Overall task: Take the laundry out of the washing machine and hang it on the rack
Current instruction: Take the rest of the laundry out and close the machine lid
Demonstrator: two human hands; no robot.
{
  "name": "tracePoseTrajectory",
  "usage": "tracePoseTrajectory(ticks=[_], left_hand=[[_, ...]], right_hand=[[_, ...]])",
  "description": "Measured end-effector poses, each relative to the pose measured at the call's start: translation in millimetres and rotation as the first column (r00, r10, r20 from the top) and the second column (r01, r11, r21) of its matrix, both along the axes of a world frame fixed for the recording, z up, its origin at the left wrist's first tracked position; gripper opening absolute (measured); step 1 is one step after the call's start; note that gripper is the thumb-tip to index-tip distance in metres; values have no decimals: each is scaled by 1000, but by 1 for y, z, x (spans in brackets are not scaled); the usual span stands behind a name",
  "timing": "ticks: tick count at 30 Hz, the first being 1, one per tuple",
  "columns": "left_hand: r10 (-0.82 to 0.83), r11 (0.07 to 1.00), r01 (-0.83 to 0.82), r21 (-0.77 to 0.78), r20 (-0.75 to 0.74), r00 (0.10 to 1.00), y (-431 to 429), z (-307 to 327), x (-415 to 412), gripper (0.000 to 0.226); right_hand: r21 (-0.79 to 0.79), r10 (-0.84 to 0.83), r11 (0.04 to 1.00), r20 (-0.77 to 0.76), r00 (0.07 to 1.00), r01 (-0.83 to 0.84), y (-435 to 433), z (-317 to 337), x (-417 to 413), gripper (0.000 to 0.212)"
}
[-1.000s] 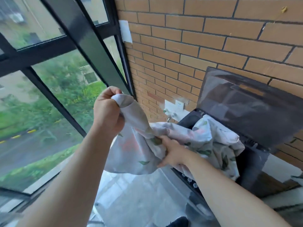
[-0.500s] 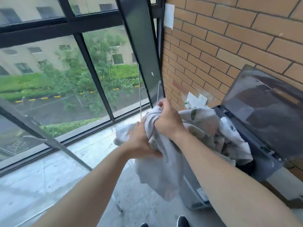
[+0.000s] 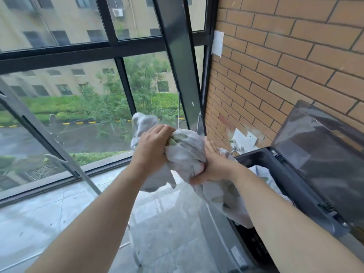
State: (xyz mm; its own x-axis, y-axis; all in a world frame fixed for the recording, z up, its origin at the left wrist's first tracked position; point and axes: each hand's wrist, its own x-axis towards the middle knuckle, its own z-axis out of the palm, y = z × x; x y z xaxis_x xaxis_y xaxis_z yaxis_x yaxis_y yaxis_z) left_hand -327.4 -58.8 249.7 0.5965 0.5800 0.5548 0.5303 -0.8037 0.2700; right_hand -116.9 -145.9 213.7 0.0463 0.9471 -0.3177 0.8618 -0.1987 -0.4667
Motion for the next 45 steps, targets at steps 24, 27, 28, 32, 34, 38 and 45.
tracePoseTrajectory(ticks=[24, 27, 28, 32, 34, 38, 45], left_hand=[[703, 169, -726, -666, -435, 563, -10, -78, -147, 55], [575, 38, -223, -974, -161, 802, -44, -84, -122, 71], [506, 30, -31, -999, -12, 862, -54, -84, -113, 80], [361, 160, 345, -925, 380, 852, -91, -84, -62, 89], [513, 151, 485, -861, 487, 707, -96, -73, -40, 86], [676, 93, 592, -801, 487, 553, -87, -61, -29, 60], [754, 24, 698, -716, 472, 458, -73, -50, -40, 41]], right_hand=[[-36, -249, 959, -586, 771, 283, 60, 3, -96, 12], [-81, -347, 906, -705, 618, 416, 68, 22, -103, 10], [-121, -363, 892, -766, 530, 436, 70, 28, -105, 14], [-290, -320, 936, -938, 136, 200, 65, 55, -123, 55], [-305, -308, 950, -951, 41, 67, 60, 61, -131, 69], [-321, -294, 939, -935, 201, -121, 49, 58, -119, 98], [-33, -102, 993, -696, 711, 110, 41, 24, -53, 88]])
